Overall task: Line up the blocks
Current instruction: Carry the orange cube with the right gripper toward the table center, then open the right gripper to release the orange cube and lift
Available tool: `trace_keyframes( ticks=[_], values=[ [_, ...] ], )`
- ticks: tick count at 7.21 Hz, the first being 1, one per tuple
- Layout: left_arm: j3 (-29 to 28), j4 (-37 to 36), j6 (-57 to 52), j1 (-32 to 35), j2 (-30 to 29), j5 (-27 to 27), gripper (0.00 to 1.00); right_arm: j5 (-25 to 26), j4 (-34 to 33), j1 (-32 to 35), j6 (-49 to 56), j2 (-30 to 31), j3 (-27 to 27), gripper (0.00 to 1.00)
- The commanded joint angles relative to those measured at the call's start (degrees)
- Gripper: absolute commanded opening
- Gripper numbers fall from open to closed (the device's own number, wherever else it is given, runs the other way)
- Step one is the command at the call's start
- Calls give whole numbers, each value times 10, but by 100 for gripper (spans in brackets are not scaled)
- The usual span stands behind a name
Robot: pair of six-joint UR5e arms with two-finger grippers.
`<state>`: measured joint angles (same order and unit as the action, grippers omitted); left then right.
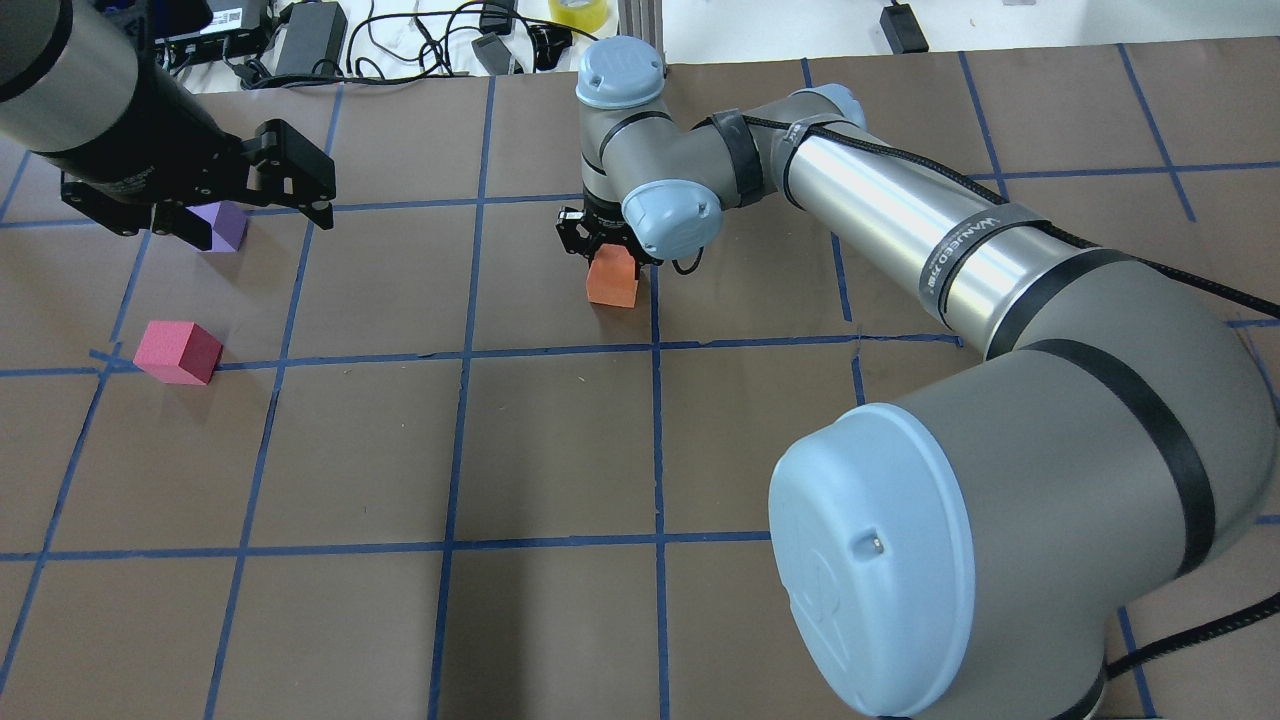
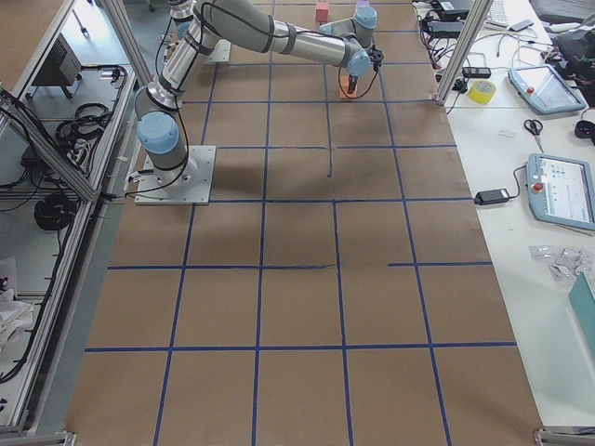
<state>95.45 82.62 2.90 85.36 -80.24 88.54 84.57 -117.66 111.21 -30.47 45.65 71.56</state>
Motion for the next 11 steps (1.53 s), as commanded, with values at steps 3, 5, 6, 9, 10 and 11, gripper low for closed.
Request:
trace_keyframes(
  ticks=[3, 5, 6, 9, 10, 11],
  values=[
    [0, 0, 0, 1, 0, 0, 100, 0, 5, 4, -4, 25, 0, 100],
    [2, 1, 0, 1, 1, 1, 100, 2, 15, -5, 1, 60, 5, 100],
    [7, 0, 0, 1, 3, 1, 100, 2, 47, -26, 6, 93, 11, 100],
    [10, 0, 0, 1, 5, 1, 100, 8, 169, -124, 156, 189, 26, 100],
    [10, 0, 0, 1, 5, 1, 100, 20, 171, -144, 211, 231, 54, 100],
    [10, 0, 0, 1, 5, 1, 100, 63, 172, -158, 264, 281, 100, 100]
  ],
)
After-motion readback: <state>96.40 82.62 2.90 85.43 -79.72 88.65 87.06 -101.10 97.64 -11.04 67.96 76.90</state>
